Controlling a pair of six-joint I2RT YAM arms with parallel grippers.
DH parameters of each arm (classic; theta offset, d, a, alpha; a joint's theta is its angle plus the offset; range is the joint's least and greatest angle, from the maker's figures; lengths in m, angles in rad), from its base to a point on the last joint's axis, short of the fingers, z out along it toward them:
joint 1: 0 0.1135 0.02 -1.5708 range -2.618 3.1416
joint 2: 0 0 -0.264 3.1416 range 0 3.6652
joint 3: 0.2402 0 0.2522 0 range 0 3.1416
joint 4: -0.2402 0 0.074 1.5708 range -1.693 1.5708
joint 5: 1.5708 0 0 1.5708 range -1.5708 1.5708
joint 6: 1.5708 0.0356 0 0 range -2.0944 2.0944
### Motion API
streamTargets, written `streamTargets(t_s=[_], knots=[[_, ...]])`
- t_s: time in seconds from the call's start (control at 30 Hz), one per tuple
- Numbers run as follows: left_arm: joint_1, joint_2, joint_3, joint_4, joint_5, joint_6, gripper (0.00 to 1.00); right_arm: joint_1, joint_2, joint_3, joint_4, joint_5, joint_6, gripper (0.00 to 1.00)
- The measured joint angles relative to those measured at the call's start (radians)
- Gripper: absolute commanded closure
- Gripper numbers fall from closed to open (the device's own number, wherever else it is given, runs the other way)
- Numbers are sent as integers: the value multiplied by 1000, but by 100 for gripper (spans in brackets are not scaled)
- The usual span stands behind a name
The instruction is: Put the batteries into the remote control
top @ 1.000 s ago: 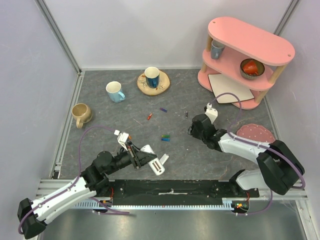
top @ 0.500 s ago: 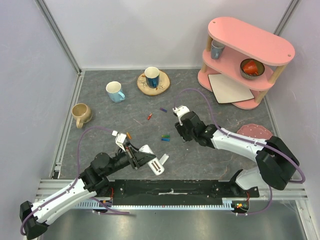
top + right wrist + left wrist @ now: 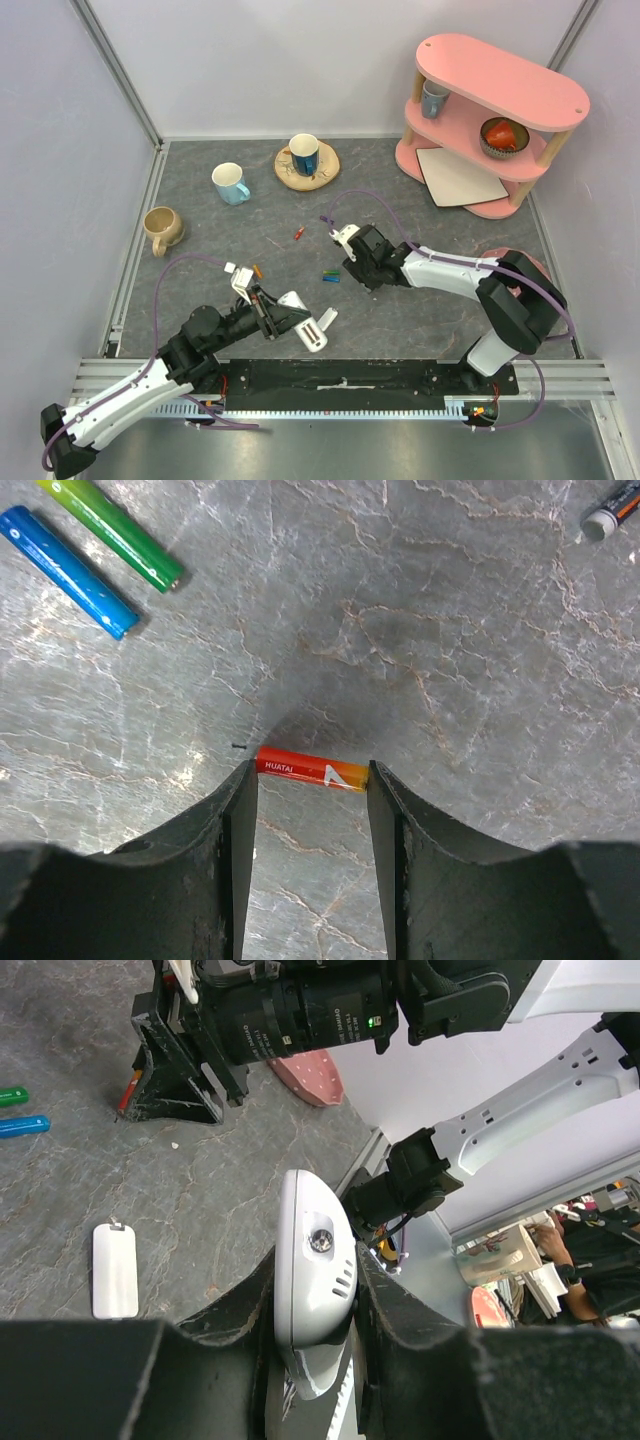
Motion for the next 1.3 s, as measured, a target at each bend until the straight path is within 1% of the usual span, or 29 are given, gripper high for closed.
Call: streamTargets(t_s=[0.2, 0.3, 0.33, 0.43, 0.6, 0.77, 0.9, 1.0, 1.1, 1.17, 1.23, 1.3], knots=[[0, 14, 0, 2, 0, 0, 98, 0, 22, 19, 11, -11, 22, 60], [0, 14, 0, 2, 0, 0, 98, 0, 32, 26, 17, -11, 39, 49], [0, 14, 0, 2, 0, 0, 98, 0, 34, 29, 17, -11, 42, 43], [0, 14, 0, 2, 0, 0, 98, 0, 40, 32, 16, -19, 58, 37], [0, 14, 0, 2, 0, 0, 98, -1, 48, 34, 21, -38, 87, 33], [0, 14, 0, 2, 0, 0, 98, -1, 47, 34, 23, -40, 117, 26], [0, 14, 0, 2, 0, 0, 98, -1, 18, 29, 5, -15, 174, 25], [0, 11, 0, 2, 0, 0, 98, 1, -63, 26, -3, 47, 269, 26], [0, -3, 0, 1, 0, 0, 98, 1, -168, 23, 1, 151, 424, 29], [0, -14, 0, -1, -1, 0, 98, 1, -237, -2, 15, 203, 559, 32], [0, -25, 0, -5, -2, 0, 98, 0, -281, -43, 27, 231, 675, 36], [0, -29, 0, -6, -4, 0, 98, 0, -293, -92, 35, 237, 783, 39]])
